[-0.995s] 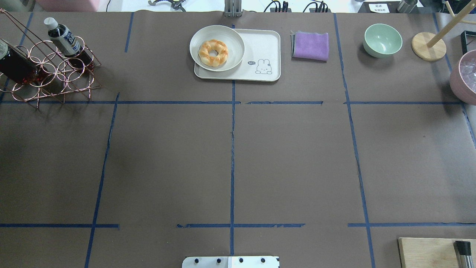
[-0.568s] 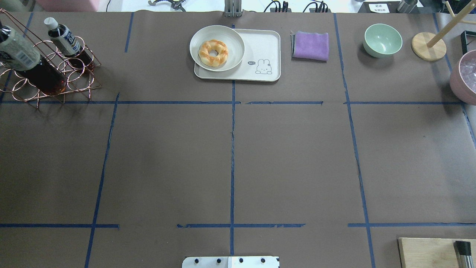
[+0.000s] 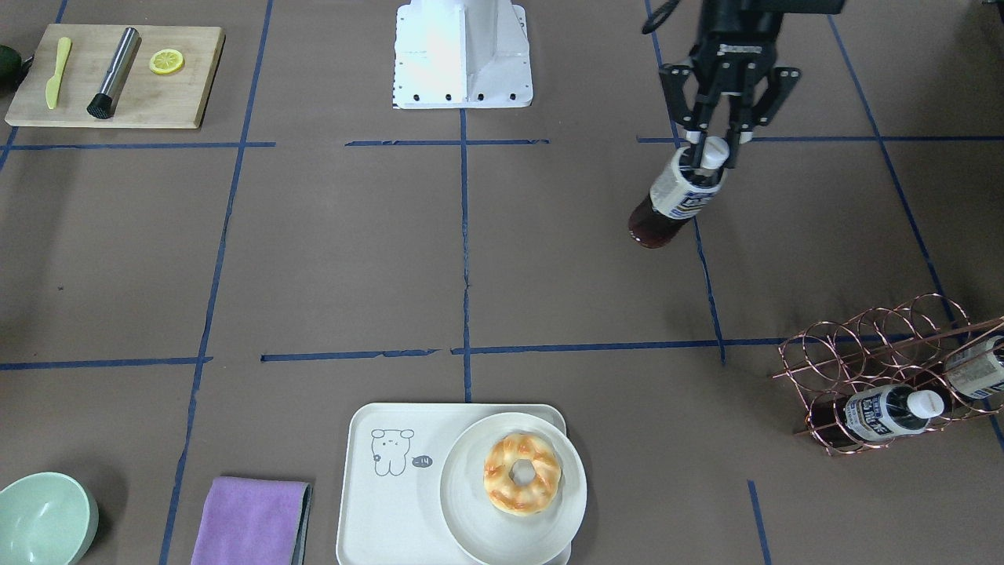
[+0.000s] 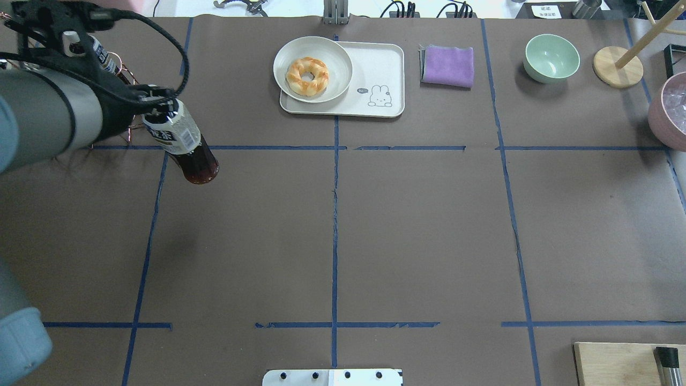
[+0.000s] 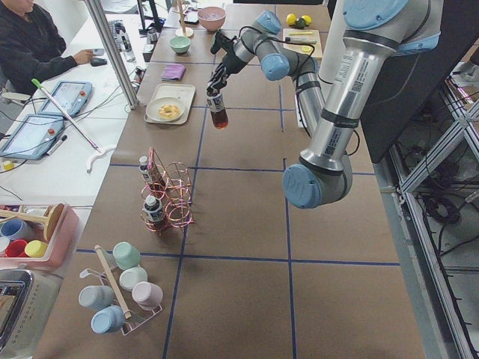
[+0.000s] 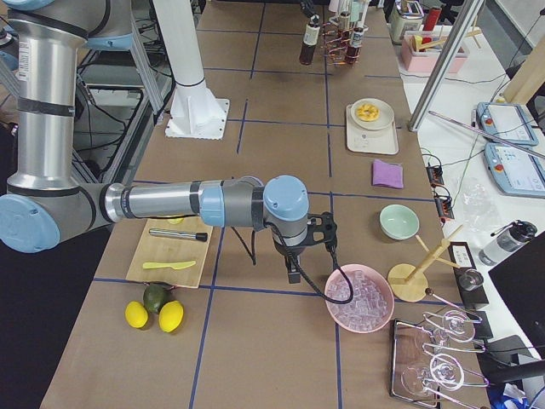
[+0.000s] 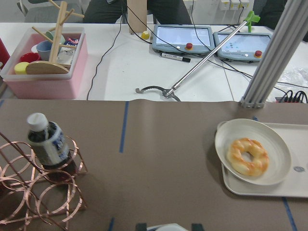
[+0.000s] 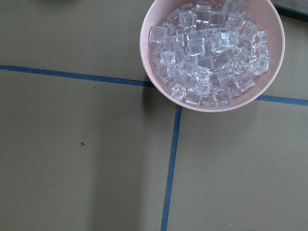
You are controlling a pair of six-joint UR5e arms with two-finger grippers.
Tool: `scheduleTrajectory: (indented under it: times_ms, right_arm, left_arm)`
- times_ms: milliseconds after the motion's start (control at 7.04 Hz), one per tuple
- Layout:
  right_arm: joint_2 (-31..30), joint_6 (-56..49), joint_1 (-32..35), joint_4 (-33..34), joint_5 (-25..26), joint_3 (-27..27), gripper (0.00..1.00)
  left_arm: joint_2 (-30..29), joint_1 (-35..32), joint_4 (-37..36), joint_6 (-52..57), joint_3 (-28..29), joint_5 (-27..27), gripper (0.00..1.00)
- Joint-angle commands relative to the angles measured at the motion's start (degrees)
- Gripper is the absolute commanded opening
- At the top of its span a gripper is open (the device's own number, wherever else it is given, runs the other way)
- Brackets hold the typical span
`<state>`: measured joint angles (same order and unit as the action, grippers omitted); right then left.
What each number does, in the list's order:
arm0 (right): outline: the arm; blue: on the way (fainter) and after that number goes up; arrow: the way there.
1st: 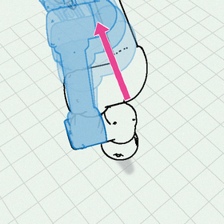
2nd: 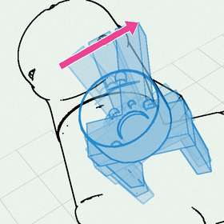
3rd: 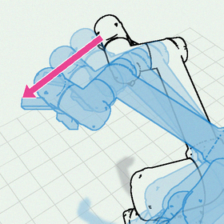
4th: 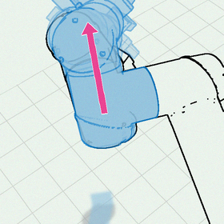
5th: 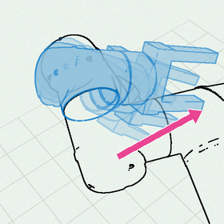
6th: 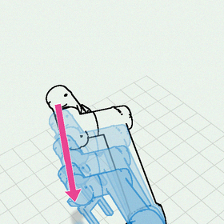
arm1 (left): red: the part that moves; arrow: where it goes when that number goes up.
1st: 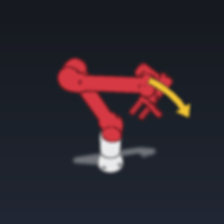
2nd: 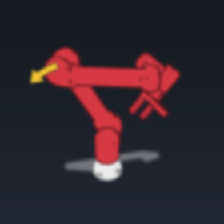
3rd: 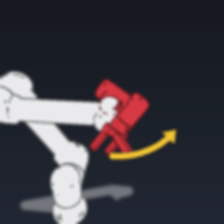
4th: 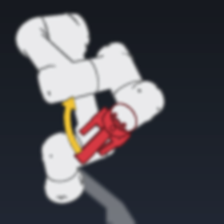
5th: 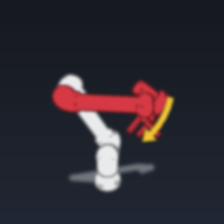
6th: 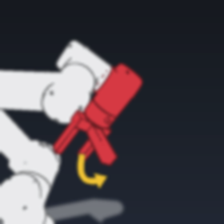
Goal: Place tea on tray
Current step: 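Carry the tea bottle with the left gripper toward the table center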
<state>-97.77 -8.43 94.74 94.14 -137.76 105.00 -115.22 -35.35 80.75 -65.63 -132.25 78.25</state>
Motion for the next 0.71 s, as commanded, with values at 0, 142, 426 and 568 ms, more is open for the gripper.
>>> scheduleTrajectory:
  times_ms: [0,142,426,568]
  right_arm:
    - [0.2,0.0,0.0,0.0,-0.1,0.0,1.0]
    - [0.3,0.0,0.0,0.0,-0.1,0.0,1.0]
    - [0.3,0.0,0.0,0.0,-0.1,0.0,1.0]
    - [0.3,0.0,0.0,0.0,-0.1,0.0,1.0]
  left_arm:
    - [-7.9,8.1,-1.8,-6.5,7.6,-6.6,0.0]
    - [-12.8,10.9,-1.3,-8.2,13.4,-8.8,0.0]
    - [-17.1,13.7,-0.3,-10.9,19.6,-12.2,0.0]
    - [-18.1,14.2,1.8,-12.3,22.3,-12.8,0.0]
